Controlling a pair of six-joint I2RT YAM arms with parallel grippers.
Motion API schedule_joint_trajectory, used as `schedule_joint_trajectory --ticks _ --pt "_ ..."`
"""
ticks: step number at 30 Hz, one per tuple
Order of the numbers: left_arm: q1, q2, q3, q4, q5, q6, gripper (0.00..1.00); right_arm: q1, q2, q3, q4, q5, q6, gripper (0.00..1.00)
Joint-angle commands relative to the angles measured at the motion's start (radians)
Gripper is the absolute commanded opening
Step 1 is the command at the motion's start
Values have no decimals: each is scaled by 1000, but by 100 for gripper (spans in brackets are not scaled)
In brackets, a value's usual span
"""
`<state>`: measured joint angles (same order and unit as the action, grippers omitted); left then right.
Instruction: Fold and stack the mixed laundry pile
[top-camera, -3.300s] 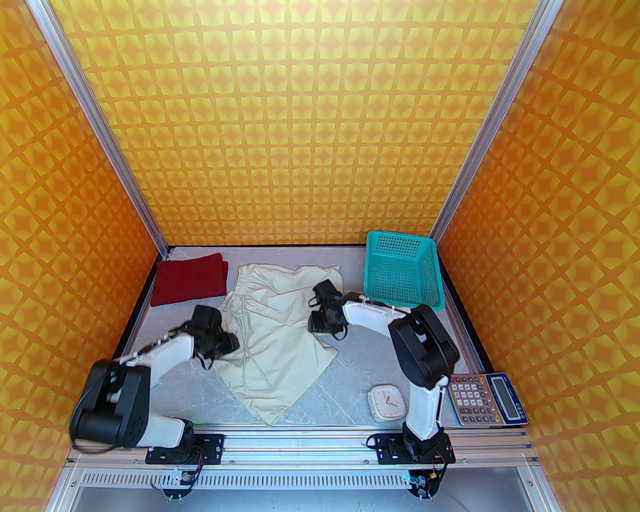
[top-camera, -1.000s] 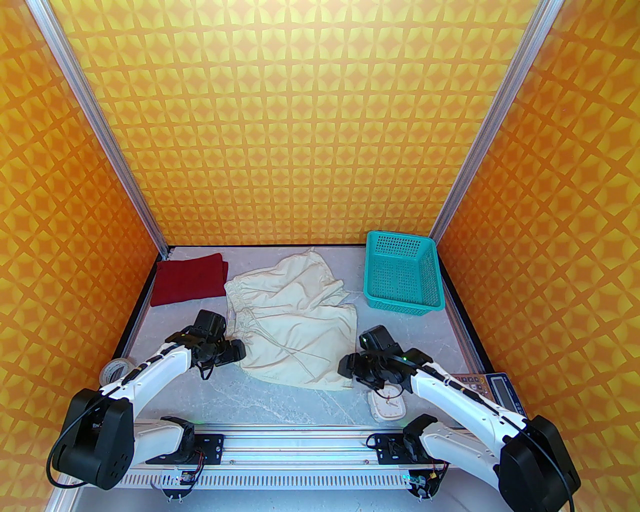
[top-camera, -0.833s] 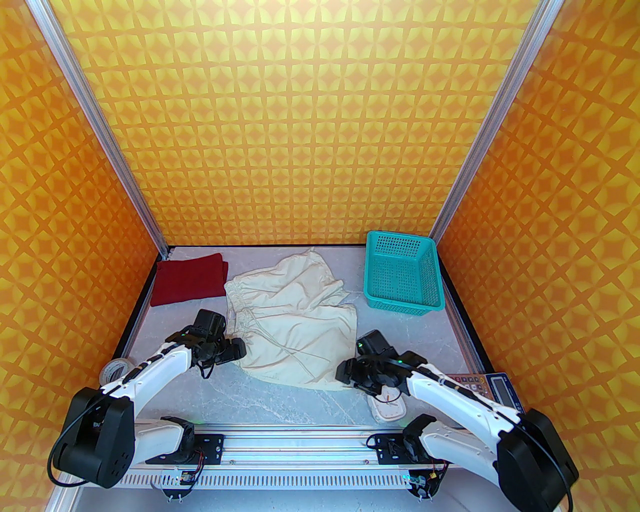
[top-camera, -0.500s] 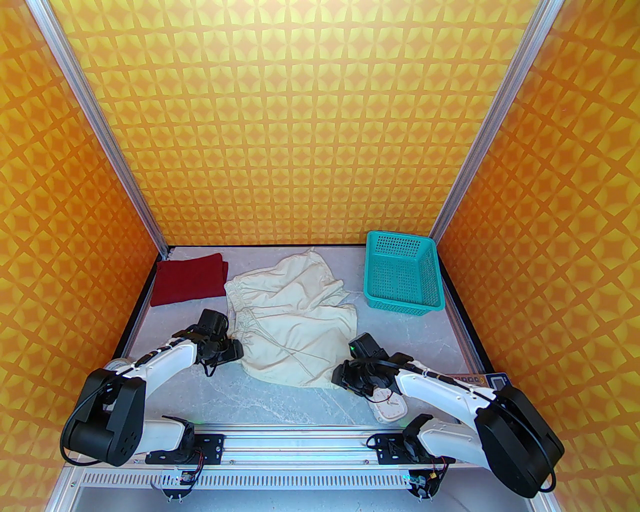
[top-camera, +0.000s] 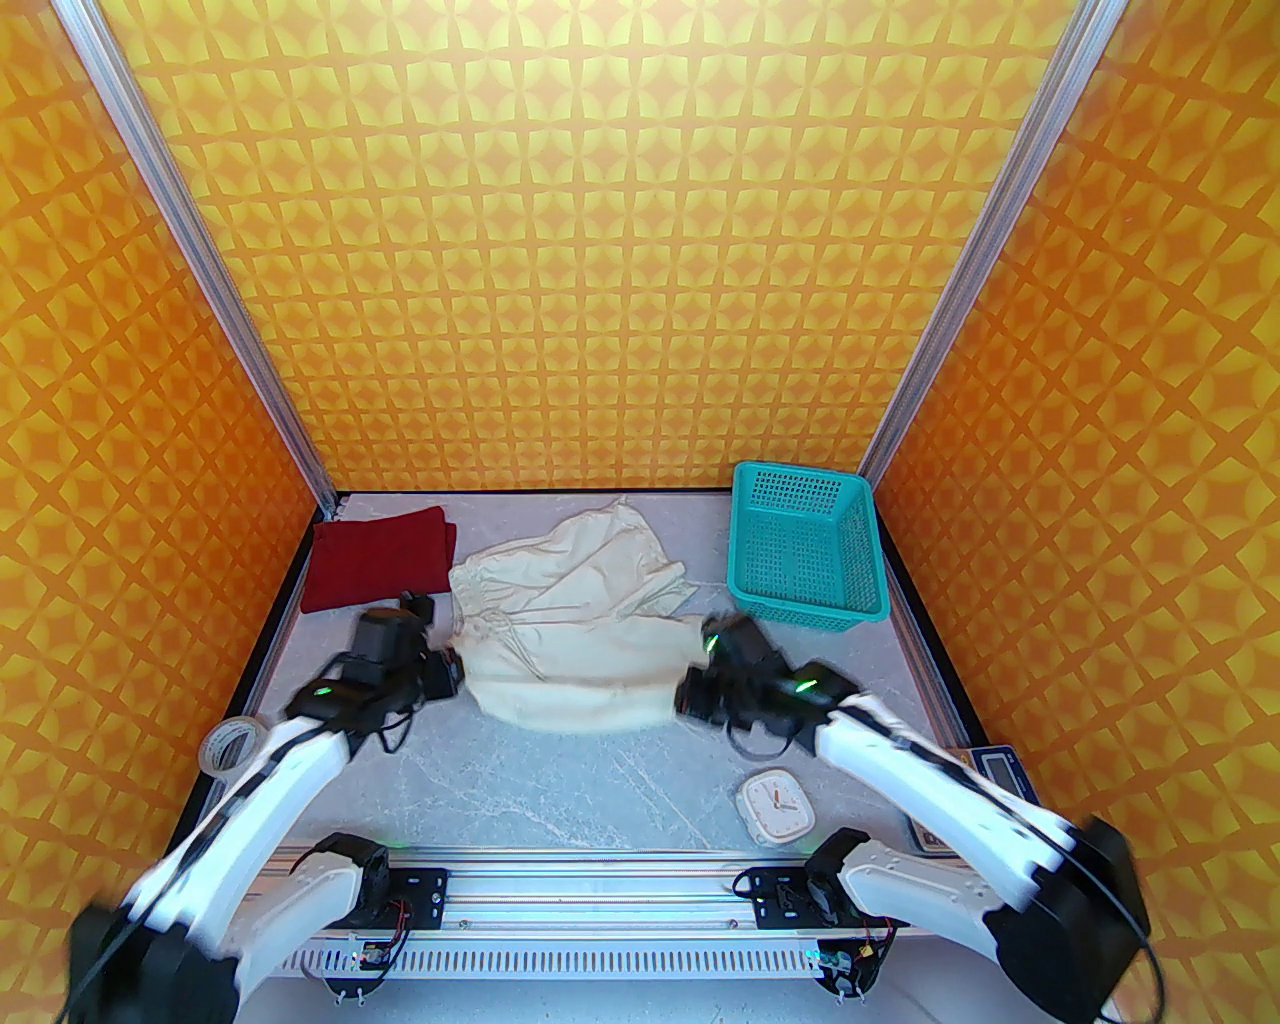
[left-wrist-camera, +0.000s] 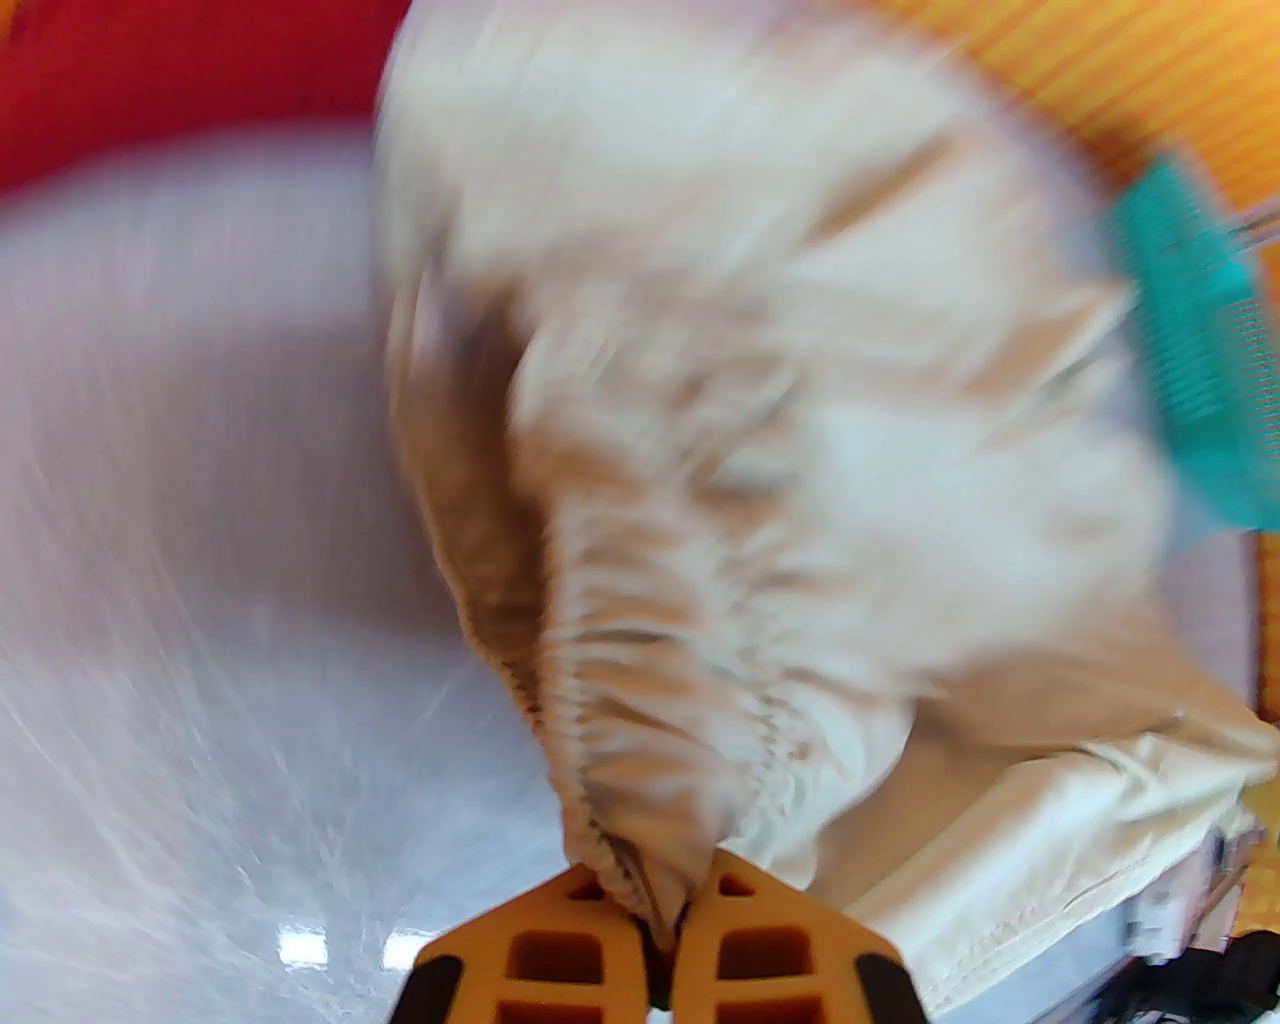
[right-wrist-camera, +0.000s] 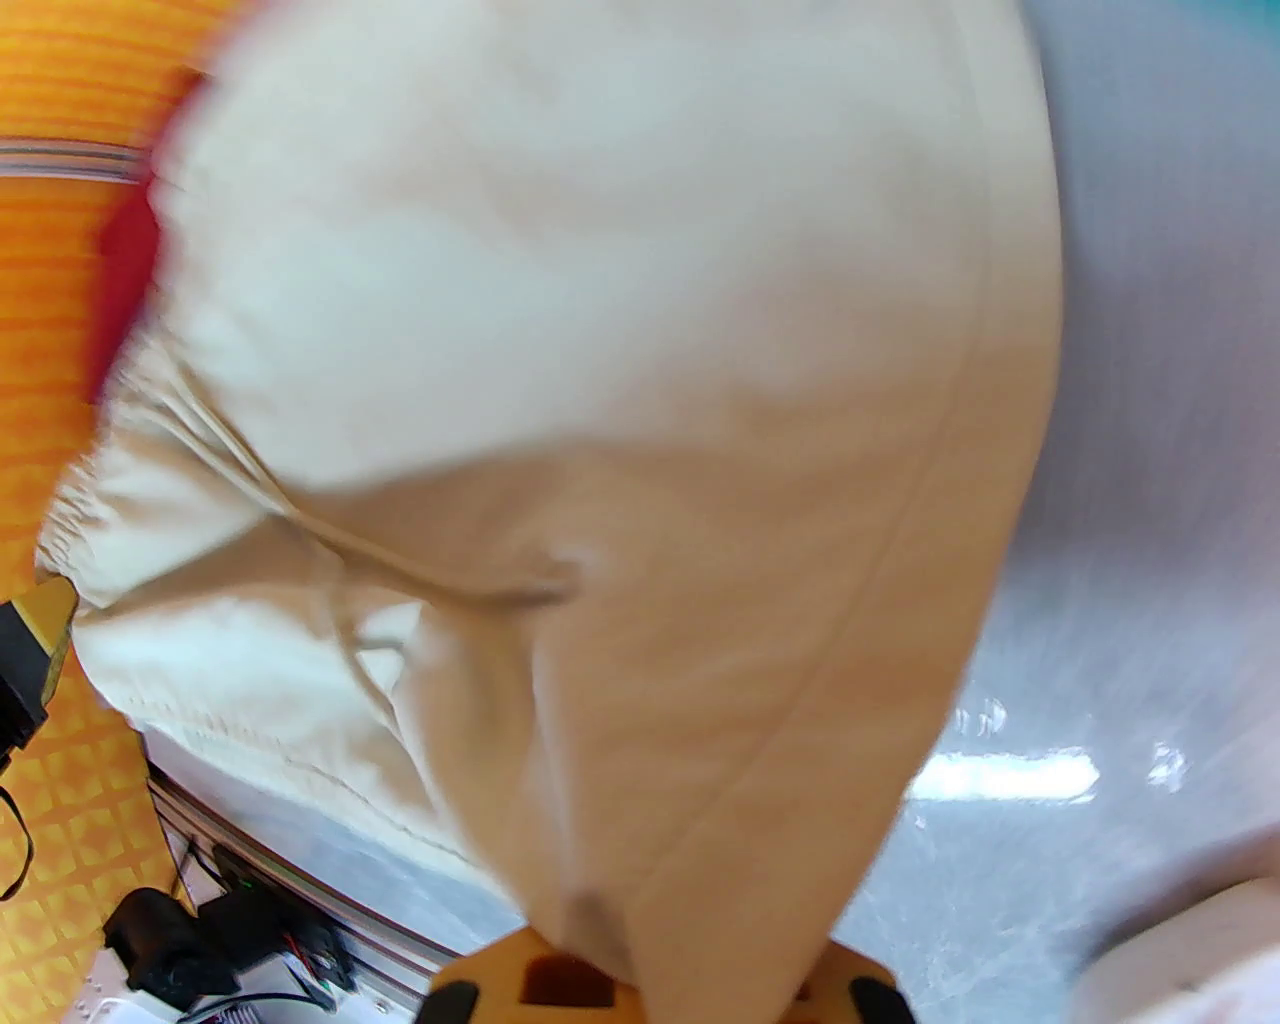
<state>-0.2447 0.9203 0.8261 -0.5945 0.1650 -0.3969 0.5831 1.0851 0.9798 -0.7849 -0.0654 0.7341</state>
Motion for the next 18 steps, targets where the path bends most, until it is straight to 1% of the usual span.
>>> schedule_joint_trajectory --ticks 1,3,6,8,11,13,15,18 --pt "-24 -87 216 -86 33 101 0 -9 -65 224 -242 203 -159 0" --pt "-50 -88 355 -129 33 138 0 -11 -67 378 -320 261 -206 0" --pt "-93 -33 582 -193 34 181 0 -11 -40 608 -414 329 -262 0" --pt "-96 46 748 -261 30 186 0 -11 -6 732 -442 367 -297 0" --pt "-95 175 923 -327 -7 214 0 -31 60 832 -427 408 -355 0" --pt "-85 301 1029 -365 -39 240 0 -90 123 880 -387 352 -383 0" --pt "-72 400 1115 -369 -39 260 0 -155 202 917 -328 280 -397 0" --pt "-47 529 1206 -288 -31 283 0 -232 324 969 -207 182 -406 0"
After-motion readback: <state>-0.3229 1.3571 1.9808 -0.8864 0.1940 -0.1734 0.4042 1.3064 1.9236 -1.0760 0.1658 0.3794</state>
